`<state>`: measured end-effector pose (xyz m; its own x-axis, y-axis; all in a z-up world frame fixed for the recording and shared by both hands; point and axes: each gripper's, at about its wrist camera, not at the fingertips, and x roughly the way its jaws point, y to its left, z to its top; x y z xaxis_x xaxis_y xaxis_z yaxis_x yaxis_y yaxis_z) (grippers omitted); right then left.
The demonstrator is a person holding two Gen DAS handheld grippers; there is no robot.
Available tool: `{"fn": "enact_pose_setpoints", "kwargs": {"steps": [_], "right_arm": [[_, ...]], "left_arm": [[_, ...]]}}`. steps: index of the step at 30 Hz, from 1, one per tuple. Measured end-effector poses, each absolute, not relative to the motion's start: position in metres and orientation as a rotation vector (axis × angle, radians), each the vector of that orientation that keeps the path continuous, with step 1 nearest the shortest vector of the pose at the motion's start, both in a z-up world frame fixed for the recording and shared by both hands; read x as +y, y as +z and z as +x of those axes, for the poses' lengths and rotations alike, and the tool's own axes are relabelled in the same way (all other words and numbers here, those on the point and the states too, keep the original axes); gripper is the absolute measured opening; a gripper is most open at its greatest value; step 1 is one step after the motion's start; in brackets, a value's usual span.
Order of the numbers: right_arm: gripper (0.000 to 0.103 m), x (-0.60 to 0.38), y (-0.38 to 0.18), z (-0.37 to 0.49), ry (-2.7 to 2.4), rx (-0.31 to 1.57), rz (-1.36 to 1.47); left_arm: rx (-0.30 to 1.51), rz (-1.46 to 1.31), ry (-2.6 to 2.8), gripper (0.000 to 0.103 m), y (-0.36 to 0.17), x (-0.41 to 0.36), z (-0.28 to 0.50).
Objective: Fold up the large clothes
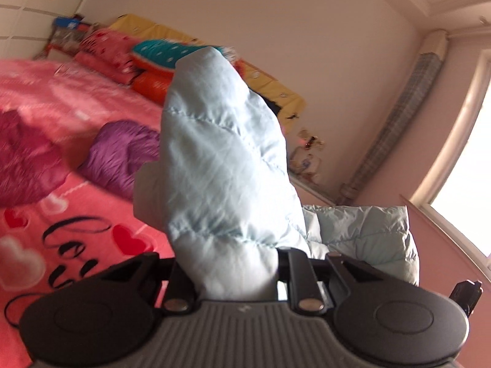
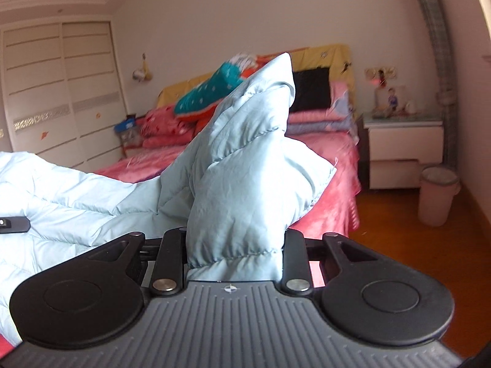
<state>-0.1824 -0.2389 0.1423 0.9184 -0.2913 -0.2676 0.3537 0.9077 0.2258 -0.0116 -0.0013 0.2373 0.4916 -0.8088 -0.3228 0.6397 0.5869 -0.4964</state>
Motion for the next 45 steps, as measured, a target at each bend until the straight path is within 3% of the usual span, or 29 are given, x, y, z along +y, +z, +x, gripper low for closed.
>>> {"fn": "enact_pose_setpoints", "kwargs": {"steps": [16,25,30,34,45], "right_arm": [[0.034,-0.297,0.258,-0.224,-0.394,0.011,0.213],[0.034,-0.352,0.307,-0.154,-0.382,-0.073,0.163],[0.033,-0.377,0.291,-0.066,-0.382,-0.074,0.126],[0.032,-0.397,0.245,0.013,-0.407,-0.067,0.116],[0.032,-0.444,0.140,0.196,-0.413,0.143,0.152]], "left_arm": [[0.364,-0.204,-1.017,0.017,0.357,-0.058,-0.009],[0.296,-0.164,-0.992,0.019,0.367,-0.091,0.091],[0.253,-0.106,-0.931,0.020,0.339,-0.114,0.161],[0.279,-0.057,-0.862,0.021,0.296,-0.135,0.219],[0.369,0.004,-0.682,0.026,0.195,-0.175,0.331]]}}
